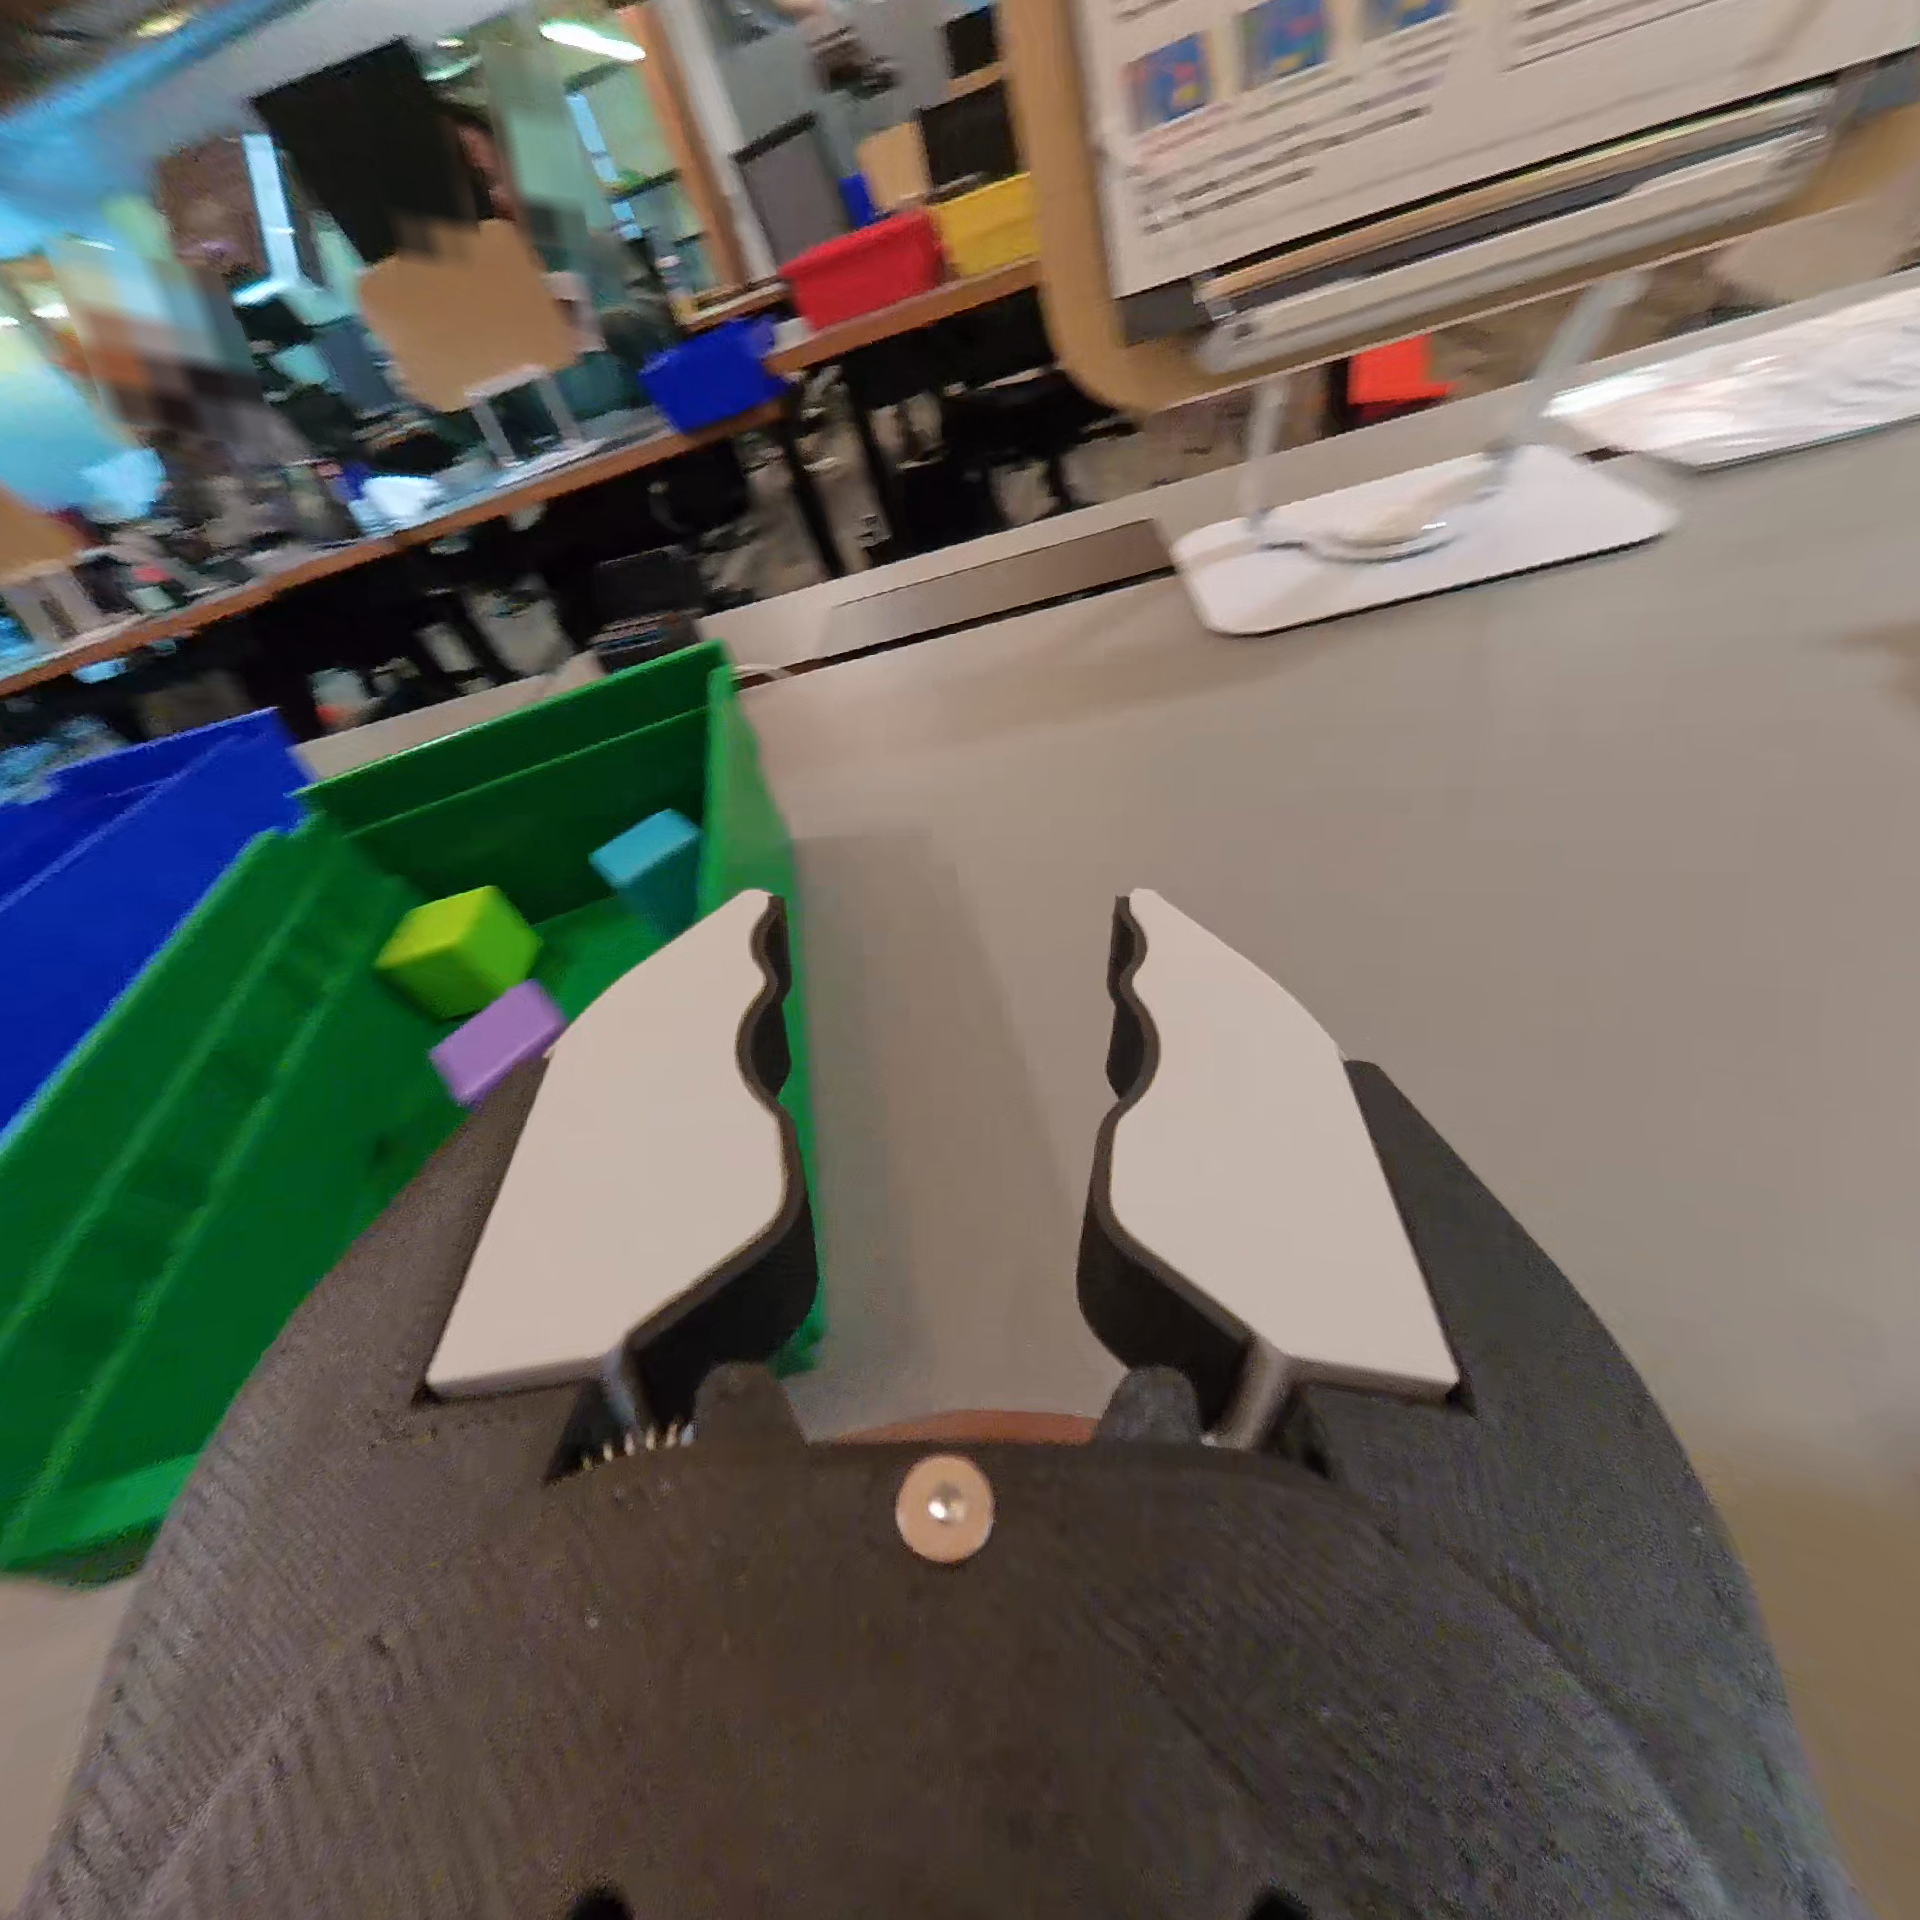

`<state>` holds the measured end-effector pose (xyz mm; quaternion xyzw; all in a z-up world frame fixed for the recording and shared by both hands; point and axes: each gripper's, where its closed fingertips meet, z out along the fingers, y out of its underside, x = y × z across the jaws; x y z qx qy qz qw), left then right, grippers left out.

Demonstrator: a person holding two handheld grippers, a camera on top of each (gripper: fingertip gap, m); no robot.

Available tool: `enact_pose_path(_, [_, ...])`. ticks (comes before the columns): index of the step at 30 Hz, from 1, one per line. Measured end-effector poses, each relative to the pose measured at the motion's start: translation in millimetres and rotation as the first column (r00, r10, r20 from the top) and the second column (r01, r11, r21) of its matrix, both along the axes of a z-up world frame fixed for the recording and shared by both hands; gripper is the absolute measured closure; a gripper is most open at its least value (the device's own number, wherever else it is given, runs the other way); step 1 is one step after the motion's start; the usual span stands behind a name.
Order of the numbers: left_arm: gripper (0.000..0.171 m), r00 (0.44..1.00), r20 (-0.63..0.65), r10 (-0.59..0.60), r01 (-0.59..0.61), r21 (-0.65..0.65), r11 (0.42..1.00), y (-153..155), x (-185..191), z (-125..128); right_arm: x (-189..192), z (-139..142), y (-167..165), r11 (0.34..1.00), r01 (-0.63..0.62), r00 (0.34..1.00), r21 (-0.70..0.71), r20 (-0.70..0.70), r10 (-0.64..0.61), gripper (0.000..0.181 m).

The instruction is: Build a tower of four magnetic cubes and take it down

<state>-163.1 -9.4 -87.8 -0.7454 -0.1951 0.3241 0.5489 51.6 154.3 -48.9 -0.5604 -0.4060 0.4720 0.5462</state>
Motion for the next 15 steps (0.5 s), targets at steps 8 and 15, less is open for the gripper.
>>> enact_pose_path(8, [0.105,0.95,0.233,0.206,-0.179,-0.131,0.975,-60.5,-44.6,-49.9,-37.1,-23.5,-34.0,0.985,-0.166,0.984,-0.037,0.065,0.169,0.141])
enact_pose_path(15, [0.103,0.901,0.327,0.285,-0.254,-0.135,0.958,-93.3,-59.5,-62.8,-50.0,-27.3,-45.0,0.974,-0.223,0.971,-0.042,0.08,0.226,0.144])
